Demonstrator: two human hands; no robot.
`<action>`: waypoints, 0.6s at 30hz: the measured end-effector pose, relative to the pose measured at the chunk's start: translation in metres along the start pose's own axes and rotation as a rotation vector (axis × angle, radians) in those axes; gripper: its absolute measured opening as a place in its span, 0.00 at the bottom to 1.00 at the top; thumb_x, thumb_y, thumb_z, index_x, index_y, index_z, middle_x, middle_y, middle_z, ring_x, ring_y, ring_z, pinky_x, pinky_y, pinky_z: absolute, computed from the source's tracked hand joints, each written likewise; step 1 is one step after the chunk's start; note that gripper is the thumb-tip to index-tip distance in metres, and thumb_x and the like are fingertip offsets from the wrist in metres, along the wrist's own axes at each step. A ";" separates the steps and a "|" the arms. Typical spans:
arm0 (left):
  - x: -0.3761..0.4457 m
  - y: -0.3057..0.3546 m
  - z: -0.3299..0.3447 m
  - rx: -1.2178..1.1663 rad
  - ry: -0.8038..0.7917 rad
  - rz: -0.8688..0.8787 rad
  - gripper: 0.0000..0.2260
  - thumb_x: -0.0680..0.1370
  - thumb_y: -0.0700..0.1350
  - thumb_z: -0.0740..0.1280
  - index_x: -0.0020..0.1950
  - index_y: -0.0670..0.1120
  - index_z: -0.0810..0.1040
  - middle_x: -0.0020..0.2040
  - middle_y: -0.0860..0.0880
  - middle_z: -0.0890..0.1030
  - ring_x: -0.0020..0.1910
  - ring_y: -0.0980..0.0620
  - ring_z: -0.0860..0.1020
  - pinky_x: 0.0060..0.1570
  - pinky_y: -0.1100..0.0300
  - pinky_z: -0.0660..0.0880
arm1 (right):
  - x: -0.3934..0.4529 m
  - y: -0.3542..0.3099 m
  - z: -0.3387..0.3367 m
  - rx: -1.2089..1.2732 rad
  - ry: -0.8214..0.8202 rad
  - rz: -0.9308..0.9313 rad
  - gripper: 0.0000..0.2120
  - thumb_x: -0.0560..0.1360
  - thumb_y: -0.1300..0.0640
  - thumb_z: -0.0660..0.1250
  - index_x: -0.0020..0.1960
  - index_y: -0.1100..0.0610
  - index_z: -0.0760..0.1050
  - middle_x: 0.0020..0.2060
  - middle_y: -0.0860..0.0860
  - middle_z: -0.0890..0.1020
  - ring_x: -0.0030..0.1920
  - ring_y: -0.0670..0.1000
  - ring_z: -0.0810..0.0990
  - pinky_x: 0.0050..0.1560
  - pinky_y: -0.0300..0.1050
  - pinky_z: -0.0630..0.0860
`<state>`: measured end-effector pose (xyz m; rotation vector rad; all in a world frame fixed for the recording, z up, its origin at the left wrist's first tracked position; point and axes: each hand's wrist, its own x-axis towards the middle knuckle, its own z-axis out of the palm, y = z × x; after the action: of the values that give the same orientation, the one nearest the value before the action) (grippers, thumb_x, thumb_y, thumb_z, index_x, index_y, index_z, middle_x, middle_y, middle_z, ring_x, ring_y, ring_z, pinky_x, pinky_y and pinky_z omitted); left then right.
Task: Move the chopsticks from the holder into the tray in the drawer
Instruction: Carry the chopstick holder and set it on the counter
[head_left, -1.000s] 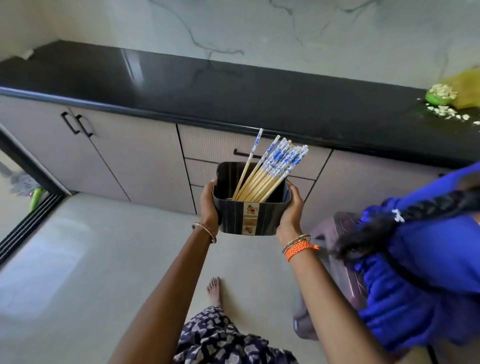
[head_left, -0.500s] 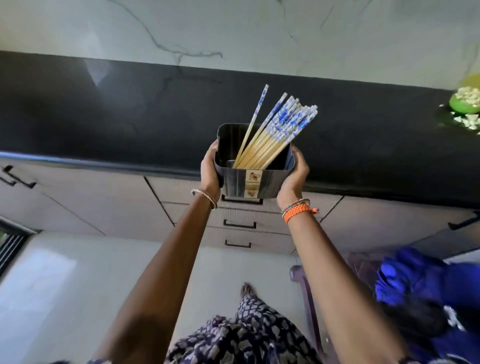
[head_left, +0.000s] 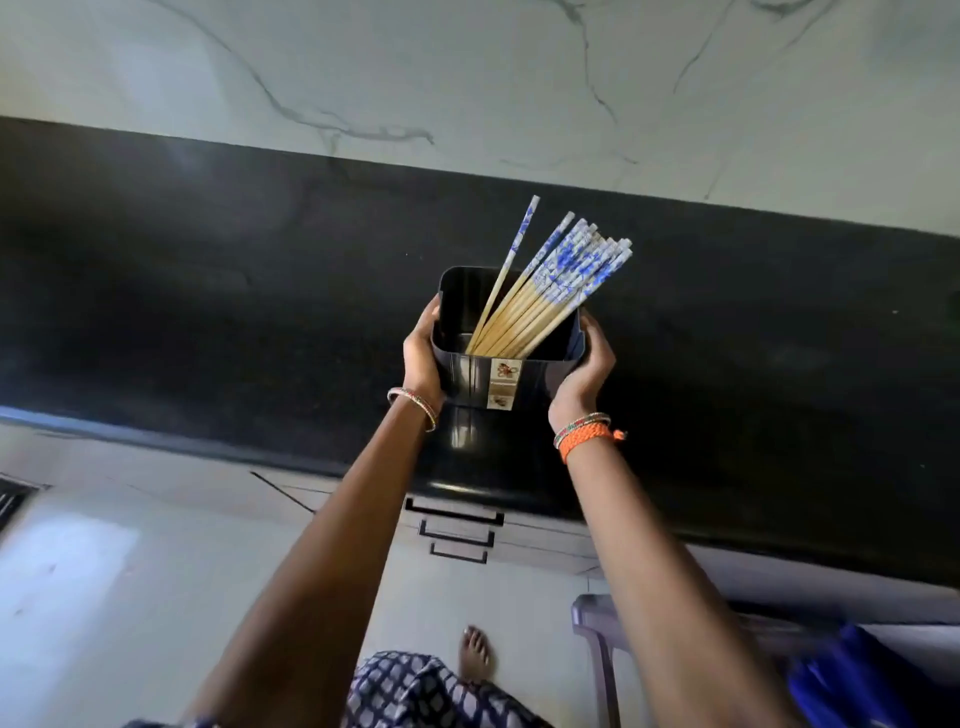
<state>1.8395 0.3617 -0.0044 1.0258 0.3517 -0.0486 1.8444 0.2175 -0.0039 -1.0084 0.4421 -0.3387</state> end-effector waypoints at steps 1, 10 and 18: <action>0.008 -0.002 0.000 0.005 0.010 0.000 0.15 0.77 0.52 0.58 0.56 0.48 0.79 0.47 0.48 0.84 0.47 0.51 0.82 0.48 0.57 0.79 | 0.005 0.003 0.001 0.011 0.001 0.018 0.12 0.69 0.56 0.61 0.47 0.54 0.81 0.49 0.55 0.83 0.59 0.58 0.79 0.65 0.55 0.73; 0.002 -0.011 -0.021 0.177 0.160 0.018 0.17 0.78 0.41 0.52 0.64 0.37 0.71 0.63 0.35 0.75 0.61 0.43 0.74 0.63 0.51 0.71 | 0.000 0.008 -0.017 0.036 0.105 0.150 0.24 0.72 0.53 0.65 0.64 0.63 0.71 0.55 0.57 0.77 0.59 0.56 0.75 0.67 0.52 0.69; -0.108 -0.032 -0.092 0.561 0.073 0.331 0.17 0.77 0.41 0.56 0.65 0.47 0.72 0.66 0.52 0.73 0.67 0.57 0.70 0.68 0.62 0.66 | -0.126 0.031 -0.066 -0.263 0.104 -0.278 0.15 0.70 0.63 0.64 0.55 0.66 0.76 0.47 0.50 0.80 0.48 0.47 0.79 0.51 0.35 0.76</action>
<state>1.7069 0.4095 -0.0410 1.6339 0.2324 0.2000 1.7047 0.2436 -0.0357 -1.3171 0.4483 -0.5956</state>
